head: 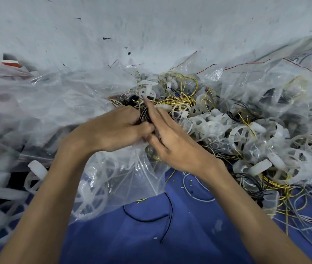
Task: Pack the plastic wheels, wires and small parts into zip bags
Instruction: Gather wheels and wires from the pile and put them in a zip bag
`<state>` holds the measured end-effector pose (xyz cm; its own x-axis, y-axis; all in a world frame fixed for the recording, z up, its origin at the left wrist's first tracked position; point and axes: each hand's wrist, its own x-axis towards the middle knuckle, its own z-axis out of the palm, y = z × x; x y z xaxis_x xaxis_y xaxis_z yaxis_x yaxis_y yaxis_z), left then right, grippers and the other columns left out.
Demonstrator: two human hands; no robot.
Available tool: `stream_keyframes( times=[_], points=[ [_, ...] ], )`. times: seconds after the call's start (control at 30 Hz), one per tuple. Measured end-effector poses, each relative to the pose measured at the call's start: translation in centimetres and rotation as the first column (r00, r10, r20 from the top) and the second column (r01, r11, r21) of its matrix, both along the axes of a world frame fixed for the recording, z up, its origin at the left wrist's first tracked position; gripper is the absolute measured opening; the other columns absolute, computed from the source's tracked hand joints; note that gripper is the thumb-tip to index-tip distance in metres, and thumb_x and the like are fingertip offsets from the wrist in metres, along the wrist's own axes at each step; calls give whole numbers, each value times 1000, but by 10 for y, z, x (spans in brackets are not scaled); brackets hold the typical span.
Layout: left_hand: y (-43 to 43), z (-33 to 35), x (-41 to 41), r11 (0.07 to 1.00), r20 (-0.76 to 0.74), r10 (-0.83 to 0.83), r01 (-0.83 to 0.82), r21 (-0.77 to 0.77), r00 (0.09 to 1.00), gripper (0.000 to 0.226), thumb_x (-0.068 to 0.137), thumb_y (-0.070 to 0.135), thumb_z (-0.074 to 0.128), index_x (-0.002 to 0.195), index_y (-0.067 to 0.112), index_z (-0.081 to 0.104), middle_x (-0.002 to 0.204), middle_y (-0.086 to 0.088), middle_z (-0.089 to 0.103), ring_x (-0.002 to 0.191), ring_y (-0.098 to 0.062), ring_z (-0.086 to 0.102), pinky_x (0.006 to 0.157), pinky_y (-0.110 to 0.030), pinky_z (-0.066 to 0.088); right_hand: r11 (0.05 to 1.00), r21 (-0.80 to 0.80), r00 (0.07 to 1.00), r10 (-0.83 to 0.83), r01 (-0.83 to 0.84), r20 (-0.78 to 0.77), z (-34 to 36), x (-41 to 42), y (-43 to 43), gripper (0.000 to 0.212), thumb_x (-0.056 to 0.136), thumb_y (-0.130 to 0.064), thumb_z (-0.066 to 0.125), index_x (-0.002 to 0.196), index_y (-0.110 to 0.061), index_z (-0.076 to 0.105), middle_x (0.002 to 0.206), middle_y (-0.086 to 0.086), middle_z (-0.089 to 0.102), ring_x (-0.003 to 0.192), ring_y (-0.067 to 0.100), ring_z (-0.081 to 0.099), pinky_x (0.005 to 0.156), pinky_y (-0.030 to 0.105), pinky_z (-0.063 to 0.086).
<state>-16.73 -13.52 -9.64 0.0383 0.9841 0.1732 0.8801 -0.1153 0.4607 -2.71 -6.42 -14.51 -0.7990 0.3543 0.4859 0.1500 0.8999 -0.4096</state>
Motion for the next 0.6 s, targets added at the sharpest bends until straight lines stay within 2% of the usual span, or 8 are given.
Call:
stream_keyframes(
  times=[0.1,0.17,0.23,0.3,0.33,0.4,0.5,0.6],
  points=[
    [-2,2,-1,997,2,-13,14,-75,1000,56,78,56,41,70,5,65,68,-17,63,59,-23,55,59,-31,42,998,61,1000,-28,28,-8,1,4,7,63,95,-15,42,148,-8,8,120,10,36,99,22,47,91,44,42],
    [-6,5,-4,996,67,2,4,-90,998,51,84,62,48,65,18,66,59,-3,63,52,-11,53,55,-24,41,994,71,994,-77,82,-80,5,9,17,58,98,-18,39,147,-4,13,112,6,35,91,7,38,93,27,39],
    [-7,4,-8,997,45,12,-9,-73,999,37,87,50,54,70,21,69,56,9,62,50,-1,54,51,-13,40,986,45,976,-151,160,-154,12,15,25,53,99,-19,36,146,-2,18,107,2,33,85,1,34,90,5,33],
    [-8,3,-10,998,-25,34,-35,-49,999,20,86,35,58,87,22,73,60,20,64,61,6,58,56,-7,39,983,-81,968,-178,166,-179,22,22,29,47,100,-17,32,145,-4,24,99,-2,38,79,7,43,84,10,43],
    [-8,3,-10,998,-52,47,-49,-39,997,20,83,33,57,93,23,73,60,23,62,64,10,57,57,-3,37,979,-167,973,-148,119,-178,27,26,29,42,101,-16,31,142,-6,31,91,-4,42,71,9,50,72,15,49],
    [-9,3,-10,997,-86,57,-61,-38,995,30,78,31,52,101,25,70,58,27,59,66,15,54,59,0,34,948,-314,985,6,-61,-174,33,34,28,26,100,-12,32,122,-14,47,77,-11,52,56,3,53,54,14,45],
    [-9,2,-6,999,-141,25,-28,-23,990,28,85,20,53,110,20,66,58,29,56,62,22,47,59,3,31,864,-455,972,232,-216,-20,35,37,21,30,97,-8,41,125,-15,51,70,-10,60,53,0,56,53,14,44],
    [-11,5,-5,999,-158,33,-38,-27,987,40,82,18,55,121,22,60,57,30,54,58,18,49,56,3,32,916,-388,946,209,-100,248,26,27,15,23,97,-10,45,104,-3,66,71,3,65,51,1,56,55,13,44]
  ],
)
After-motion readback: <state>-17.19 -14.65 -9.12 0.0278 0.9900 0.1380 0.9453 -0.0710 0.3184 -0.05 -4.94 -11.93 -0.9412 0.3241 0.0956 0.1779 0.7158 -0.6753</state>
